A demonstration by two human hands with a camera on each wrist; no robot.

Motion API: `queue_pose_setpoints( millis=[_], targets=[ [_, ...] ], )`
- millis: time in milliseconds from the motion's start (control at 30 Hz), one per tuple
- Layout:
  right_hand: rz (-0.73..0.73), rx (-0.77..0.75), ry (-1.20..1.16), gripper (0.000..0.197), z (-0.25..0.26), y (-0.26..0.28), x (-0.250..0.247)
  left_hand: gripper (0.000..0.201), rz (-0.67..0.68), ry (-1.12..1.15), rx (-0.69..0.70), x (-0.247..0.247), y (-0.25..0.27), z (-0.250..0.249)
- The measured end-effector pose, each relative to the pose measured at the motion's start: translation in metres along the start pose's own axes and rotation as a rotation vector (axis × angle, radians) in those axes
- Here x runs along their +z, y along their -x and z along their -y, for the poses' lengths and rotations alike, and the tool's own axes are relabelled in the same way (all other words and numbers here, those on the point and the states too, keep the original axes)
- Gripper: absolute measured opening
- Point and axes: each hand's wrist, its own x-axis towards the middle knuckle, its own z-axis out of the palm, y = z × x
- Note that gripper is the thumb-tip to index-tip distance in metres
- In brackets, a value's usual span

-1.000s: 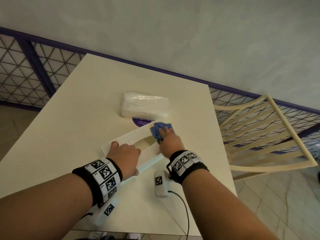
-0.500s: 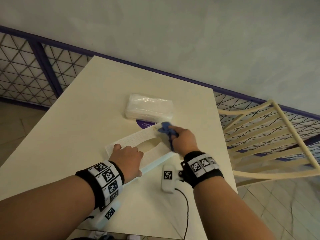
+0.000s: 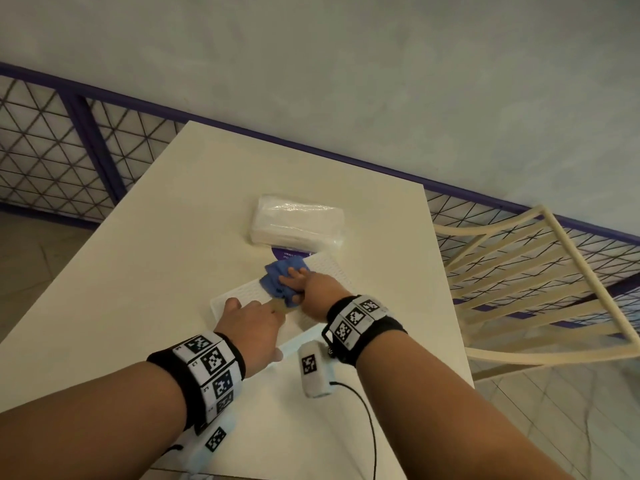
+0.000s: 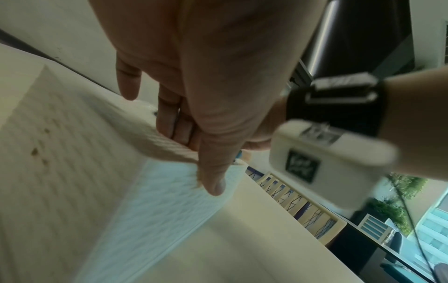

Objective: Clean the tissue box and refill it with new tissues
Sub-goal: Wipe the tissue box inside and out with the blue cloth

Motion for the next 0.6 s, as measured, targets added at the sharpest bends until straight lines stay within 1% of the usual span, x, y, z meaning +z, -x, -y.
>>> queue_pose_setpoints(
  millis=[100,167,200,267,333,367,400,433,467,533,600],
  targets=[
    [-0.044,0.163,-0.036,0.056,-0.036,-0.003,-0.010,0.051,0.005,-0.003,0.001,0.001,0.000,0.002],
    [-0.046,0.243,-0.009,0.059,-0.039,-0.010,-0.015,0.053,0.010,0.002,-0.003,0.002,0.000,0.002],
    [-0.041,0.258,0.003,0.060,-0.033,-0.014,-0.017,0.054,0.011,0.002,-0.004,0.002,0.000,0.002],
    [-0.013,0.217,0.028,0.061,-0.014,-0.016,-0.016,0.053,0.009,0.003,-0.003,0.003,0.000,0.003],
    [-0.017,0.086,0.068,0.057,-0.003,-0.012,-0.007,0.051,0.001,0.016,0.001,0.004,0.001,0.003],
    [-0.034,0.021,0.070,0.055,-0.004,-0.005,-0.004,0.051,-0.001,0.024,0.004,0.005,0.001,0.003],
    [-0.050,-0.010,0.045,0.054,-0.010,0.001,-0.004,0.052,-0.006,0.030,0.006,0.005,0.002,0.004],
    [-0.062,-0.002,0.023,0.052,-0.020,0.006,-0.006,0.053,-0.016,0.035,0.008,0.006,0.002,0.004],
    [-0.057,0.038,0.026,0.051,-0.031,0.009,-0.010,0.055,-0.027,0.039,0.012,0.006,0.002,0.005],
    [-0.024,0.184,0.037,0.052,-0.047,0.008,-0.020,0.057,-0.044,0.053,0.018,0.007,0.004,0.006],
    [-0.040,0.279,0.037,0.052,-0.049,-0.002,-0.020,0.061,-0.062,0.088,0.012,0.010,0.007,0.007]
  ],
)
